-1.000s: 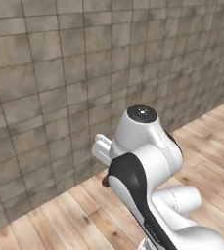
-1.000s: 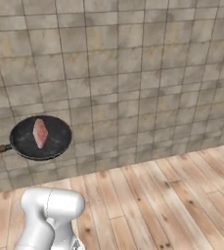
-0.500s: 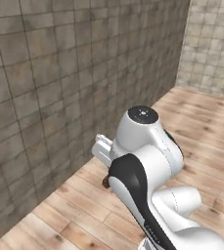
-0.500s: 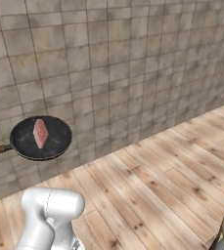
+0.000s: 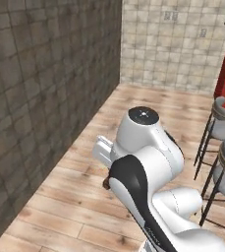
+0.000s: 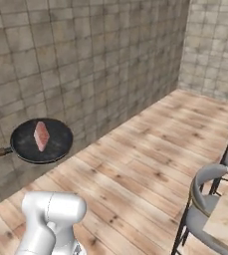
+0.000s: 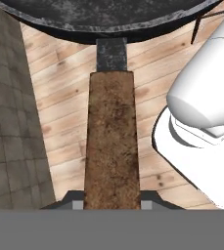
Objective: Pick up the pan with the steak in it and place it on the dining table. Then place the steak on the plate.
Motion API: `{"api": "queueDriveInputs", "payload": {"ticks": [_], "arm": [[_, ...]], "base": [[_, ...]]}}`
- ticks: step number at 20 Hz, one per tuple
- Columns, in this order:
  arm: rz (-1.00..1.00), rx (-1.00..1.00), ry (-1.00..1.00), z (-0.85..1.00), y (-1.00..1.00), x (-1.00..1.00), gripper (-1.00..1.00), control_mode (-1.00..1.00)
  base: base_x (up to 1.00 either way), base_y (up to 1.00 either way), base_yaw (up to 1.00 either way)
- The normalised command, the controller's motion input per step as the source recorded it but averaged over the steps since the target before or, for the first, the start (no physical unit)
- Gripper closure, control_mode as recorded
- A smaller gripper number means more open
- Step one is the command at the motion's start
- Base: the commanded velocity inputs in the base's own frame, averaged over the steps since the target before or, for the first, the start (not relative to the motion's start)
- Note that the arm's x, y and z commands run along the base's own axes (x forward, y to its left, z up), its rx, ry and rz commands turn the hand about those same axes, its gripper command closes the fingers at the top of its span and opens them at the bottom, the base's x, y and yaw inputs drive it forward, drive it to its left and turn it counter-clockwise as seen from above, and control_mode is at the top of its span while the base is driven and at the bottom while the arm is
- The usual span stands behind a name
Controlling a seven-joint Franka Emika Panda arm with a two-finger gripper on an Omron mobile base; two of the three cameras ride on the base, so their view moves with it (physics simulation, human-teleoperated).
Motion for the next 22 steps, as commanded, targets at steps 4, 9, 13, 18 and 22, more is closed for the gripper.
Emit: {"api": "queueDriveInputs", "payload": {"ticks": [4, 9, 13, 18, 22], "arm": [[0.00, 0.00, 0.00, 0.00, 0.00, 0.00, 1.00, 1.00], [0.00, 0.00, 0.00, 0.00, 0.00, 0.00, 1.00, 1.00], [0.00, 0.00, 0.00, 0.00, 0.00, 0.00, 1.00, 1.00], [0.00, 0.00, 0.00, 0.00, 0.00, 0.00, 1.00, 1.00], [0.00, 0.00, 0.00, 0.00, 0.00, 0.00, 1.00, 1.00]], "base": [[0.00, 0.24, -0.50], [0.00, 0.22, -0.50], [0.00, 0.21, -0.50], [0.13, 0.47, -0.41], [0.31, 0.91, -0.22]]}}
